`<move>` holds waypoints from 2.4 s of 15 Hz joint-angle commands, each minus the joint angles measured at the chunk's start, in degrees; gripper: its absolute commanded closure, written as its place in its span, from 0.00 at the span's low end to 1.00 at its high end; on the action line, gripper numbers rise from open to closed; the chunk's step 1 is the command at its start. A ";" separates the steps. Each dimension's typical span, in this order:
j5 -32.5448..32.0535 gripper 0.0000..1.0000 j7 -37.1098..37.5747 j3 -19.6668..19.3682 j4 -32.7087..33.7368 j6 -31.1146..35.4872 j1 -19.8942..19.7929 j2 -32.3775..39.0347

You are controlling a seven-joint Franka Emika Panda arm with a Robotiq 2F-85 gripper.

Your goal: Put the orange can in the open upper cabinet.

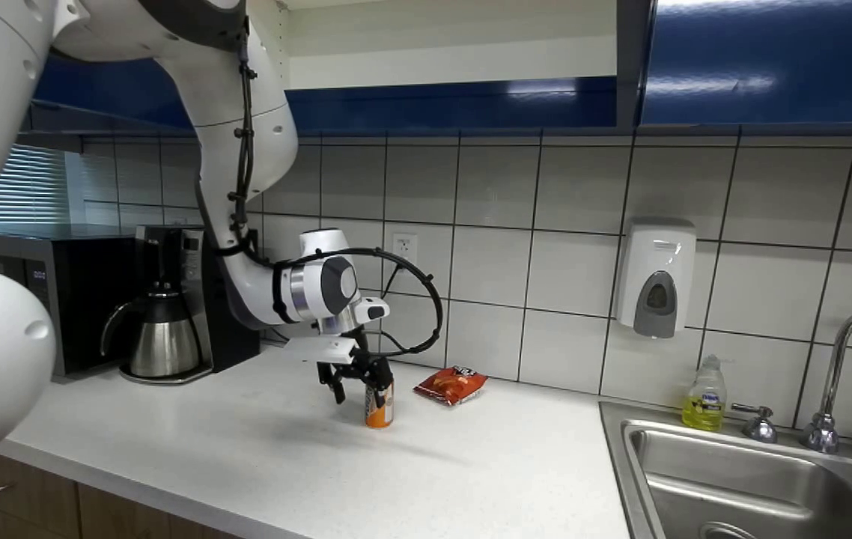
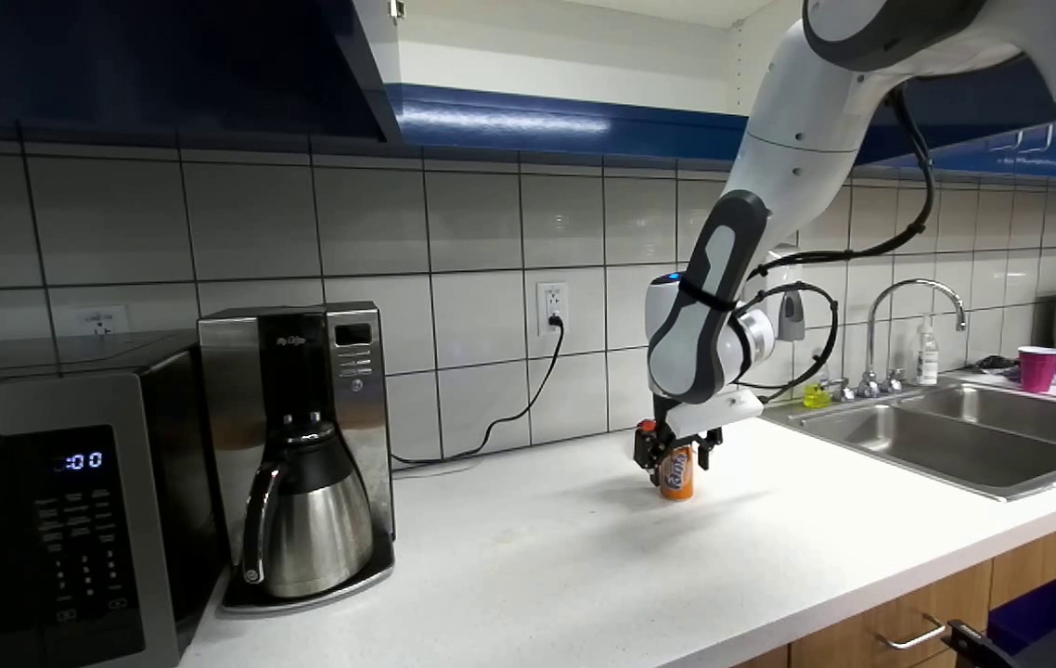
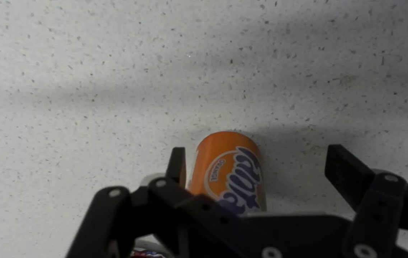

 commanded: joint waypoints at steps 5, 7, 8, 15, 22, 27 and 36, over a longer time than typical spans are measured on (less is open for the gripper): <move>-0.86 0.00 3.81 -3.64 1.36 3.12 2.64 1.89; -0.81 0.00 4.42 -4.62 1.64 3.73 3.52 2.43; -0.74 0.00 4.76 -5.08 1.78 4.02 4.00 2.70; -0.31 0.00 6.72 -8.25 2.55 5.81 7.31 4.33; 0.39 0.00 7.66 -10.34 2.92 7.11 9.43 5.41; 0.79 0.00 7.64 -10.79 2.42 7.78 10.17 5.32; 1.87 0.00 7.67 -12.14 0.26 10.88 11.47 5.71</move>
